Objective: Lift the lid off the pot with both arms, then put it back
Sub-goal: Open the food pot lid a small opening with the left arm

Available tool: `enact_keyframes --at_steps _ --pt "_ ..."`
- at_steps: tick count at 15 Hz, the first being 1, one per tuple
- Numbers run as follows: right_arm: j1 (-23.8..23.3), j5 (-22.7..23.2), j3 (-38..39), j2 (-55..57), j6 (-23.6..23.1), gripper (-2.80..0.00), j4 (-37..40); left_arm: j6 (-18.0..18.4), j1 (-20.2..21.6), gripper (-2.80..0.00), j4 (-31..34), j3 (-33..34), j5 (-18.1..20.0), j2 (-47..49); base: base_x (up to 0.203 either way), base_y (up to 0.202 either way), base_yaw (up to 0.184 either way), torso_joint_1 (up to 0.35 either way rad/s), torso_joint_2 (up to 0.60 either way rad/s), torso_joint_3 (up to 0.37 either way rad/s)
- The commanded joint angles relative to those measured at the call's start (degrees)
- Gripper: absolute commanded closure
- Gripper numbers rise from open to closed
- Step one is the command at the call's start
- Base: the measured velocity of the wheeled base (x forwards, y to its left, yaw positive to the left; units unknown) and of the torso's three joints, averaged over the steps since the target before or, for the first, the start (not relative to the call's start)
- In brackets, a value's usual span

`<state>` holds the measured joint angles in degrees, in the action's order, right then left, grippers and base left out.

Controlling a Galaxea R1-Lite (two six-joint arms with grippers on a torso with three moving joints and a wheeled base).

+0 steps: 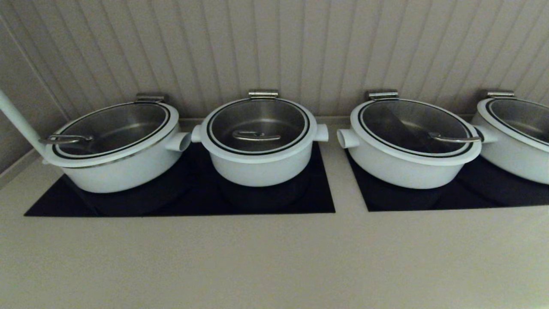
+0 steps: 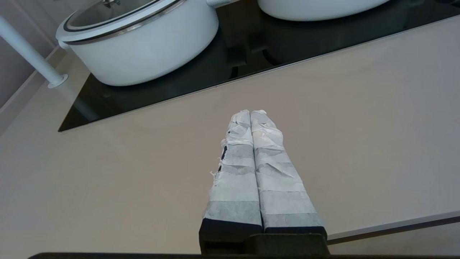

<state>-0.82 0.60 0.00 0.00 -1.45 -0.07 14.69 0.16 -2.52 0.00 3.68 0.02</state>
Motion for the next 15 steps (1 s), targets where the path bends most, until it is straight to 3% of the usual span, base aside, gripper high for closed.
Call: enact_keyframes --at_steps 1,15 --pt "-0.06 0.02 0.00 0.00 -0.04 0.00 -0.01 0.08 0.02 0.00 -0.03 0.00 0.01 0.06 0.000 0.000 0.000 0.000 0.00 0.000" --pt "-0.01 0.28 0.00 0.00 -0.75 0.00 -0.01 0.17 0.02 0.00 0.65 0.00 0.10 0.06 0.000 0.000 0.000 0.000 0.00 0.000"
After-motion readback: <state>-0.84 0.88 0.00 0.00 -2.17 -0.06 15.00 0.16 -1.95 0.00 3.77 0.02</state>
